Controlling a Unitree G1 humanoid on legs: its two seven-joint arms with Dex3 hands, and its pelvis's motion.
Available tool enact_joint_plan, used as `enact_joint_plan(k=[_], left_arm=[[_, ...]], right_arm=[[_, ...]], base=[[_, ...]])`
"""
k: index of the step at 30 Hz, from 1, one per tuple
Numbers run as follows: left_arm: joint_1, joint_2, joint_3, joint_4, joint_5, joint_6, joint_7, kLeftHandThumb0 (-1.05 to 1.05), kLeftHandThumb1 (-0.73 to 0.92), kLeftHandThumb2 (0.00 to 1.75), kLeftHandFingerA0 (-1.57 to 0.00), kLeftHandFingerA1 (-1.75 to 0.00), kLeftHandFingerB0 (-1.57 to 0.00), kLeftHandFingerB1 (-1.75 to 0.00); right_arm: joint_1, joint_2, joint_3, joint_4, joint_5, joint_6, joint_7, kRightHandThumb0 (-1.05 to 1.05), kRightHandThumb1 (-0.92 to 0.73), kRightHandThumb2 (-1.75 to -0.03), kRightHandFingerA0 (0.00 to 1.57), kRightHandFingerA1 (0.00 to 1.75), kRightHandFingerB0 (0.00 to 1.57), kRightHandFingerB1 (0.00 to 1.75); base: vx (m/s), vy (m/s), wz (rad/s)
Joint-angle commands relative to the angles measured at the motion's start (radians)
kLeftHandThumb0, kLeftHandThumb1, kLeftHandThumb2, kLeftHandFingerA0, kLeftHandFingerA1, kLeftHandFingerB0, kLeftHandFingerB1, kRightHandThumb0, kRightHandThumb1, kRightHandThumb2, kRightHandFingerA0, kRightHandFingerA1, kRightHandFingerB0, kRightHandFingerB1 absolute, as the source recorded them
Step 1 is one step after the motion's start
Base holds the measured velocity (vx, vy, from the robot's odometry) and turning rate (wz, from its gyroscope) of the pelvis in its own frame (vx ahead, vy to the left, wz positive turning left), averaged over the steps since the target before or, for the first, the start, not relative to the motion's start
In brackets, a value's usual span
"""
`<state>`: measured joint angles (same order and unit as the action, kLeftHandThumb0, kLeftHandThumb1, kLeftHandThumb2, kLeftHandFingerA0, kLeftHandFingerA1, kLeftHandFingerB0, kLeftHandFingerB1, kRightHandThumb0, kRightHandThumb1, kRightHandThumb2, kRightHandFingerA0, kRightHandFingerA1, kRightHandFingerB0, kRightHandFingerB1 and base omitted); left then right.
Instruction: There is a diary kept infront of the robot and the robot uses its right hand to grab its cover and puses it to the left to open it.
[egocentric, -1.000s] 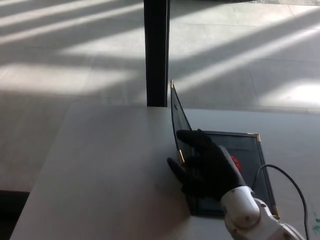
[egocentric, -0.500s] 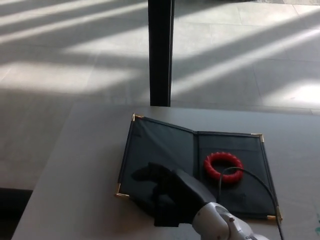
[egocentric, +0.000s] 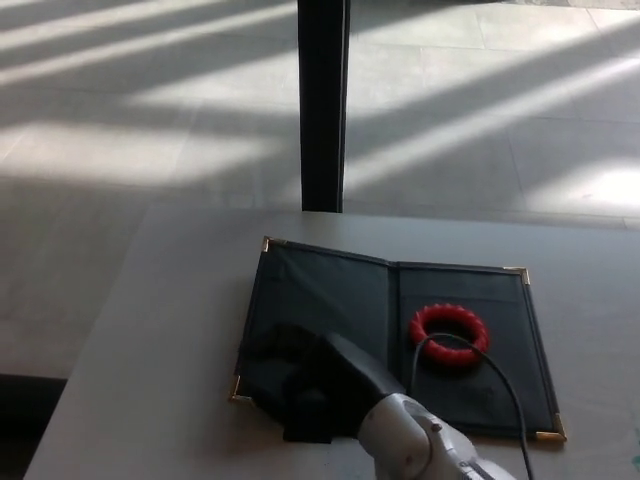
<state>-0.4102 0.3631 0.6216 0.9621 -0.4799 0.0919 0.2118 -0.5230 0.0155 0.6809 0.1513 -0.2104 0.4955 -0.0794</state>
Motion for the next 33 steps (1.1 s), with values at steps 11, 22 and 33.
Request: enact_joint_plan(k=[11, 22, 33], left_arm=[[-0.002, 0.020, 0.000, 0.002, 0.016, -0.004, 0.010, -0.95, 0.92, 0.98, -0.51, -1.08, -0.44, -0.95], [0.026, 0.025, 0.018, -0.003, 0.006, -0.003, -0.002, -0.88, 0.92, 1.02, -0.45, -1.13, -0.39, -1.02], [0.038, 0.019, 0.032, -0.007, 0.006, 0.000, 0.006, -0.87, 0.92, 1.02, -0.44, -1.16, -0.38, -1.09]], right_arm=[[0.029, 0.074, -0.253, 0.037, 0.032, 0.114, 0.077, -0.76, -0.82, -1.22, 0.28, 0.68, 0.01, 0.49], [-0.024, 0.029, -0.548, -0.175, 0.160, 0.215, 0.170, -0.76, -0.92, -0.77, 0.34, 0.61, 0.22, 0.45], [-0.103, 0.028, -0.933, -0.316, 0.350, 0.367, 0.174, -0.71, -0.92, -0.68, 0.43, 0.58, 0.38, 0.46]], base=[[0.00, 0.000, 0.00], [0.00, 0.000, 0.00], [0.00, 0.000, 0.00]])
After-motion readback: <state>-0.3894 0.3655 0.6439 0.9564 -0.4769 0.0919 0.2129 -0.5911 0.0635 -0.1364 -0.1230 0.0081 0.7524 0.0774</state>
